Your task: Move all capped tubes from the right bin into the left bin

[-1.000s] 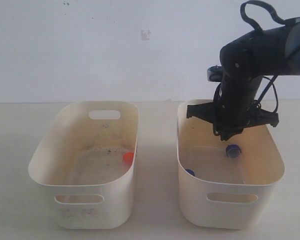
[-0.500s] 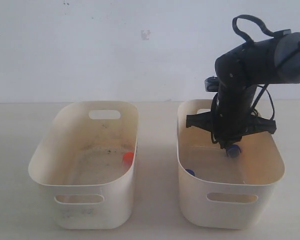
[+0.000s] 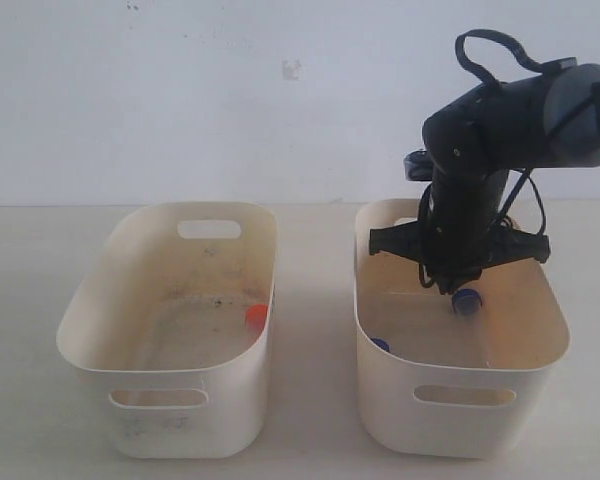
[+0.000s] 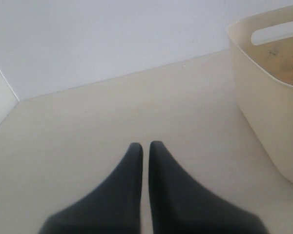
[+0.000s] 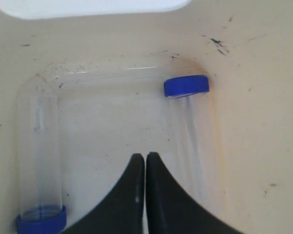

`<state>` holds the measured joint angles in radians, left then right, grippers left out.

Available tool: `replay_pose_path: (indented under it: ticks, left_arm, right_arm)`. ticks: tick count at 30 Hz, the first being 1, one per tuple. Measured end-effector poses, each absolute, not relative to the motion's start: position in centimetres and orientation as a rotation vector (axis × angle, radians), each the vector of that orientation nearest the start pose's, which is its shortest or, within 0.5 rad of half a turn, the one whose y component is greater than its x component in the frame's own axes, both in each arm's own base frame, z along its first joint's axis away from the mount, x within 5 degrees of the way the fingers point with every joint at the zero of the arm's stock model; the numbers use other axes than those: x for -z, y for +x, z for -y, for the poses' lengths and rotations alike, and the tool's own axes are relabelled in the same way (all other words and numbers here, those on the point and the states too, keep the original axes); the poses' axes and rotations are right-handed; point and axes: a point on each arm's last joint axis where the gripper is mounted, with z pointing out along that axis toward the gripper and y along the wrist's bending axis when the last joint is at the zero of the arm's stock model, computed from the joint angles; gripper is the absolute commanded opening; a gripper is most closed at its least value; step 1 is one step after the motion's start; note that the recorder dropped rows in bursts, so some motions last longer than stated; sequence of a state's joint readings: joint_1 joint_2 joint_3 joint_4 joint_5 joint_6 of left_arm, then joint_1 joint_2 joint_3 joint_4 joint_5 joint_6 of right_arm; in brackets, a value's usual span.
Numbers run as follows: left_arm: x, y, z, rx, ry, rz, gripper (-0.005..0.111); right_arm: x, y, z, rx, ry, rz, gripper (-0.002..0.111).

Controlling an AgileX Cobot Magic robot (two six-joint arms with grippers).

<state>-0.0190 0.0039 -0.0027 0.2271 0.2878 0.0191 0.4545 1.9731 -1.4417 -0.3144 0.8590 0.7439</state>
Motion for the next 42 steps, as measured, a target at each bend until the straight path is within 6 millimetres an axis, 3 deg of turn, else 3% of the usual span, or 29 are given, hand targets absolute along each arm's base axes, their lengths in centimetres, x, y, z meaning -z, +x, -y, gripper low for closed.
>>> replay_pose_path:
  ticks: [29,37,42]
  left_arm:
    - [-18.8,5.5,-0.5,-0.215,0.18,-1.761,0.004]
    - [-18.8,5.5,-0.5,-0.215,0.18,-1.761,0.004]
    - [-18.8,5.5,-0.5,-0.215,0.18,-1.761,0.004]
  right_arm:
    - [-19.5,37.6,-16.1,0.064,0.173,-2.762,0.0]
    - [-16.9,37.7,-16.1,0.134,0.173,-2.843,0.0]
    - [-16.6,37.8,-16.1,0.155,0.156,-2.841,0.0]
